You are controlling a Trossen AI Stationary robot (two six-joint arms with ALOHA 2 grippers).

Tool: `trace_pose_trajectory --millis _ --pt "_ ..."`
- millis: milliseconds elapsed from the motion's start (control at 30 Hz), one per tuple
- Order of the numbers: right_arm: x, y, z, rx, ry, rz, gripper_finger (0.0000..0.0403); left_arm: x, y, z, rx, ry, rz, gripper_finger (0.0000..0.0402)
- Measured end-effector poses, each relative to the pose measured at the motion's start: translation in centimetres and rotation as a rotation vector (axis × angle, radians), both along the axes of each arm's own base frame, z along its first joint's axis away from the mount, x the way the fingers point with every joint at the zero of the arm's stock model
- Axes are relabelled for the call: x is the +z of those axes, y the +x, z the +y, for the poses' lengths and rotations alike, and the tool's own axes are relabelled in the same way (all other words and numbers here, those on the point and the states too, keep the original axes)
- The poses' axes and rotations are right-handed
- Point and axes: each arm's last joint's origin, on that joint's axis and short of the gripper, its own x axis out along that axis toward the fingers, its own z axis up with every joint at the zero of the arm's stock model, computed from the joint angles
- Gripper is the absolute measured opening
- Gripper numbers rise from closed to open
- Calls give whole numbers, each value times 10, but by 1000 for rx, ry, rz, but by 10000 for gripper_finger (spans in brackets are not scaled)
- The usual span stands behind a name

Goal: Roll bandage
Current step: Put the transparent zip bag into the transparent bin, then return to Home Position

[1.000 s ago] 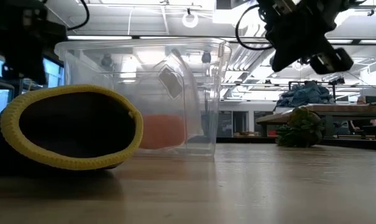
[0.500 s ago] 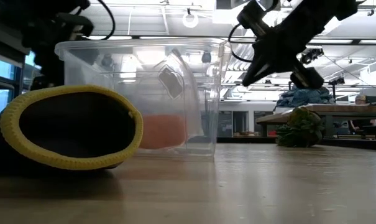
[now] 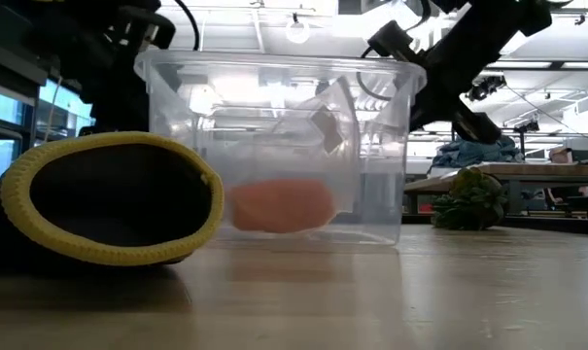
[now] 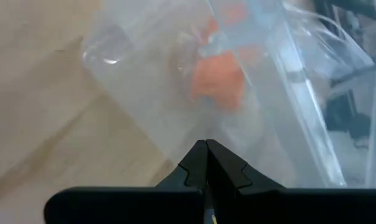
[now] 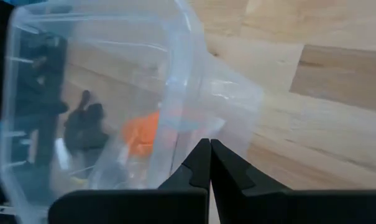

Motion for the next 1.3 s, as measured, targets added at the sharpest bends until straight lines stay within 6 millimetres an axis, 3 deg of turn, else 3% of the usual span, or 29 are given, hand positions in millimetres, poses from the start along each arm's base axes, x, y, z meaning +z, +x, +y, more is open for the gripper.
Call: trace_pose_trajectory --millis 467,633,833,933,1033,1300 --pt "-9 -18 -2 147 -35 228 0 29 -21 6 -65 205 -143 0" --pt "17 -44 -7 107 -87 208 0 48 -35 6 -96 267 -271 0" --pt "59 -85 -17 -19 -204 29 0 74 -51 7 -65 394 -544 0" --pt "81 -101 -21 -83 -276 -128 0 67 -59 8 -48 431 -683 0" --pt "103 -111 -25 -147 -360 -298 0 46 -68 11 -22 435 -732 0" --pt "153 -112 -30 -201 -696 -613 0 -6 -87 18 24 442 -739 0"
